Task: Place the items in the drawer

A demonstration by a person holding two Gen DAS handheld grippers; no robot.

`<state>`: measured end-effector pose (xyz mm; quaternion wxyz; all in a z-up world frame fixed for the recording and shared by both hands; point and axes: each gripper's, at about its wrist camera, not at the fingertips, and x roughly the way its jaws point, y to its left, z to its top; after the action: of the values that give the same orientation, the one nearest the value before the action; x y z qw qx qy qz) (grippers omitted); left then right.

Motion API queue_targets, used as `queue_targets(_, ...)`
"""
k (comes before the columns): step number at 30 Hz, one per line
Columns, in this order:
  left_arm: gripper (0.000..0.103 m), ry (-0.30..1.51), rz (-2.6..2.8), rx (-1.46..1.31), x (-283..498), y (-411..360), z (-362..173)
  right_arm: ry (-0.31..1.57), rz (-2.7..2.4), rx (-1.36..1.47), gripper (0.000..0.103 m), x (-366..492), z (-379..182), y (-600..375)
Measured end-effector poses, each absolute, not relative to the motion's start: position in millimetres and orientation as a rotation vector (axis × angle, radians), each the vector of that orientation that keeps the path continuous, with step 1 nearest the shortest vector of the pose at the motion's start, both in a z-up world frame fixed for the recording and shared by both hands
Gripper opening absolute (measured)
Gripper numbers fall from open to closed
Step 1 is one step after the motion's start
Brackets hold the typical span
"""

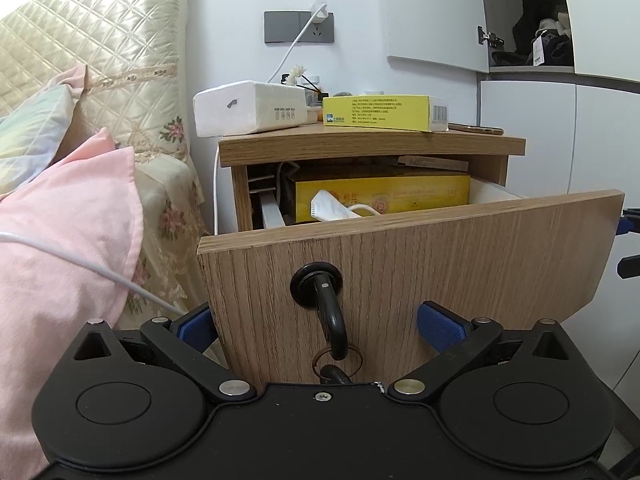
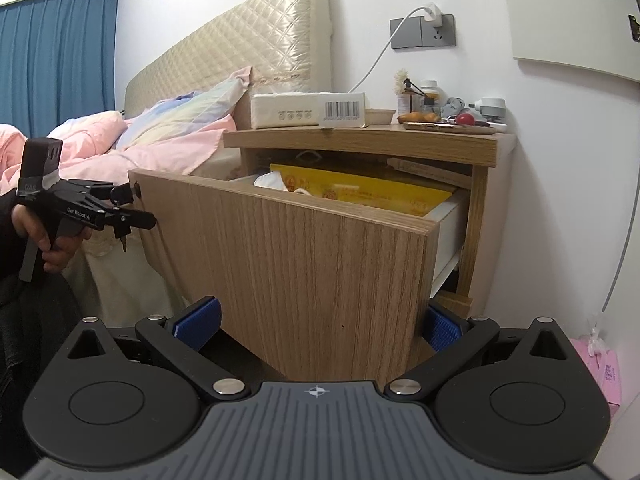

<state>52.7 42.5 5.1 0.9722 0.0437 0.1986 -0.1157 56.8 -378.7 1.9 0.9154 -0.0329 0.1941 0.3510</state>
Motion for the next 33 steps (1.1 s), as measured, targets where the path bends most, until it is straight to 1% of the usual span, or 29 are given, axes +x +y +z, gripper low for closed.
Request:
queue_targets(8,0.101,0.383,-0.232,0.044,46.2,45.7,10.4,0.359,0.642,-0.093,0.103,46.4,2.9,-369.0)
queue_targets(14,0.102,0.302,-0.157,0.051,31.9,44.7,19.7,0.280,0.575,-0.022,0.103,35.2,22.8,-371.0)
queue_targets(20,0.102,0.213,-0.100,0.057,16.7,39.6,35.4,0.260,0.507,0.041,0.103,28.7,43.1,-368.2)
queue_targets(25,0.102,0.180,-0.065,0.071,12.8,29.9,50.8,0.189,0.488,0.064,0.103,17.7,61.3,-361.8)
queue_targets(33,0.102,0.117,-0.052,0.031,13.7,18.6,73.0,0.139,0.437,0.116,0.103,15.0,78.8,-331.4)
